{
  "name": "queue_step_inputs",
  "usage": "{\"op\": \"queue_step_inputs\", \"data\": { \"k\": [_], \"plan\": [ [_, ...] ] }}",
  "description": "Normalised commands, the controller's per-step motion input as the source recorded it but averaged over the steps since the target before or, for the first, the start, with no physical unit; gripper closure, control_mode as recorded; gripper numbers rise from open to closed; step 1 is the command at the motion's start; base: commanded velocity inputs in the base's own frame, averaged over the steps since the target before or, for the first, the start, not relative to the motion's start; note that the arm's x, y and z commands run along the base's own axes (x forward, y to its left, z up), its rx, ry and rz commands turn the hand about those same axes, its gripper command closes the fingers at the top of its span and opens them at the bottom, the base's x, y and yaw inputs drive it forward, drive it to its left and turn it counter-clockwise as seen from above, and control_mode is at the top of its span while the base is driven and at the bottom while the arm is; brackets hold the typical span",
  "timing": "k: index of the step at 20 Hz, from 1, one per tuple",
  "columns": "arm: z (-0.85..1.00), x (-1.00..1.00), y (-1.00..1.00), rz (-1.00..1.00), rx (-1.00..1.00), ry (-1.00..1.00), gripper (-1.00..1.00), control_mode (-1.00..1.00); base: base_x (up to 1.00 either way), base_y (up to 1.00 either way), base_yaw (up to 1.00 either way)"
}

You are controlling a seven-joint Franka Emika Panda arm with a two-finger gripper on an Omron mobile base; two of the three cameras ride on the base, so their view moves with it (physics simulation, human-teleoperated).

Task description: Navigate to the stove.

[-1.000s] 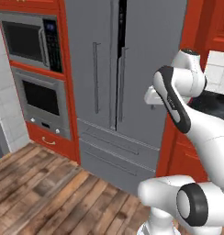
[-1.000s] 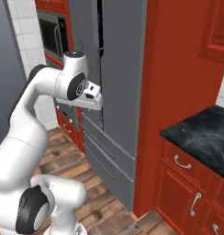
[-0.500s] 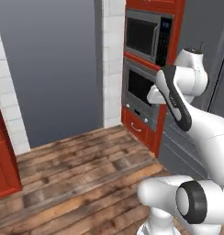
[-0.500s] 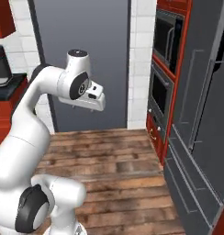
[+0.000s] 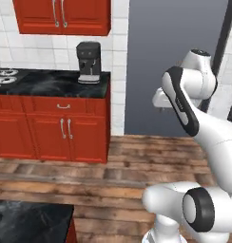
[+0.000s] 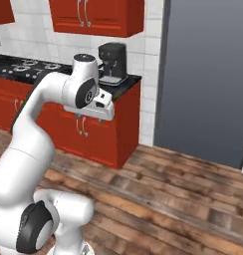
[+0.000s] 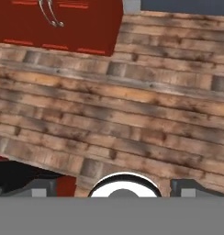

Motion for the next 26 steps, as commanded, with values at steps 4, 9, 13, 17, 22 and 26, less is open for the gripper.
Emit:
{"op": "queue_step_inputs", "data": {
  "k": [4,9,13,17,22,26],
  "plan": [
    [0.00,0.00,0.00,0.00,0.00,0.00,-1.00,1.00,0.06,0.39,0.80],
    [0.00,0.00,0.00,0.00,0.00,0.00,-1.00,1.00,0.54,0.13,0.71],
    [0.00,0.00,0.00,0.00,0.00,0.00,-1.00,1.00,0.90,-0.89,0.42],
    [0.00,0.00,0.00,0.00,0.00,0.00,-1.00,1.00,1.00,-1.00,0.23],
    [0.00,0.00,0.00,0.00,0.00,0.00,-1.00,1.00,1.00,-0.99,0.26],
    [0.00,0.00,0.00,0.00,0.00,0.00,-1.00,1.00,1.00,-0.84,0.29]
  ]
}}
